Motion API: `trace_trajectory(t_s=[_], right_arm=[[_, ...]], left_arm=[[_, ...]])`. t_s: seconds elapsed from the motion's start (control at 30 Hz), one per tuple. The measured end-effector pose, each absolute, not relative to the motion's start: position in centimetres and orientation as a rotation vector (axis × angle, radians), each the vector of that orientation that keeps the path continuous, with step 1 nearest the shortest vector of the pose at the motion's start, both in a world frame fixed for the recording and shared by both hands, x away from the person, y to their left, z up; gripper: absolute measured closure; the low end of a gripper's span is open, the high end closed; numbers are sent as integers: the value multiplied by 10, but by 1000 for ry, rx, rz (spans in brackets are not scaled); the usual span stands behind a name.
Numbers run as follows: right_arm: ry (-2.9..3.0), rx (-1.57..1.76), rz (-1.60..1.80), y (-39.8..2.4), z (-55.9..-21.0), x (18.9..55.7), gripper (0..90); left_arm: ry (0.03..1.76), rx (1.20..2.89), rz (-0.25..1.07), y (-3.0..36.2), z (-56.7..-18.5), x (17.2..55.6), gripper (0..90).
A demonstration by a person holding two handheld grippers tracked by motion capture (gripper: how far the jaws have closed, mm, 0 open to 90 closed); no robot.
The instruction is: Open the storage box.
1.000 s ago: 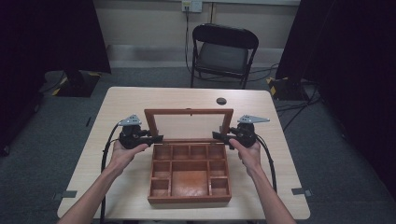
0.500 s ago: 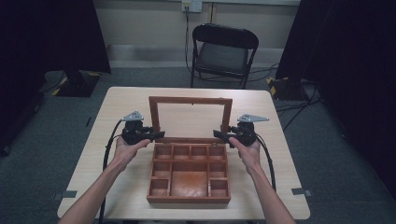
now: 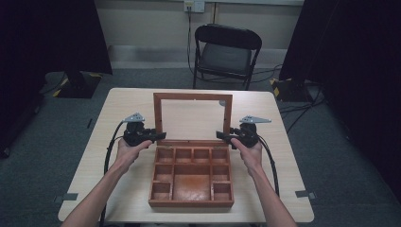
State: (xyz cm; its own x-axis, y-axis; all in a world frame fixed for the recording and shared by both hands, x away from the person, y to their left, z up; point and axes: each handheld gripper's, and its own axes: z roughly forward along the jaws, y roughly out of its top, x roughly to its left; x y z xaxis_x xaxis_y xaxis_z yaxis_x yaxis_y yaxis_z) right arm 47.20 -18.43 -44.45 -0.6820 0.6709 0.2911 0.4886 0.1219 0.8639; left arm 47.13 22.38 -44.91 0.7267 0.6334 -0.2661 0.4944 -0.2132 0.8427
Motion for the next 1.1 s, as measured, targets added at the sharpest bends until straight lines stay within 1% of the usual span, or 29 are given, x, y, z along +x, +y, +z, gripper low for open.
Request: trace_trajectory(t_s=[0.17,0.27,0.4,0.73,1.1], right_arm=[[2208,1178,1604,-183,-448,475,462],[2204,1195,1601,-181,-450,477,425],[2208,1210,1603,-180,-453,480,408],[2196,1241,1561,-178,-460,485,393],[2213,1280,1523,-176,-469,489,338]], left_arm=[[895,1852,144,223,-452,474,610],[910,1845,131,224,-454,476,602],[918,1842,103,225,-456,480,592],[933,1866,91,220,-463,484,510],[953,1882,87,222,-469,486,456]])
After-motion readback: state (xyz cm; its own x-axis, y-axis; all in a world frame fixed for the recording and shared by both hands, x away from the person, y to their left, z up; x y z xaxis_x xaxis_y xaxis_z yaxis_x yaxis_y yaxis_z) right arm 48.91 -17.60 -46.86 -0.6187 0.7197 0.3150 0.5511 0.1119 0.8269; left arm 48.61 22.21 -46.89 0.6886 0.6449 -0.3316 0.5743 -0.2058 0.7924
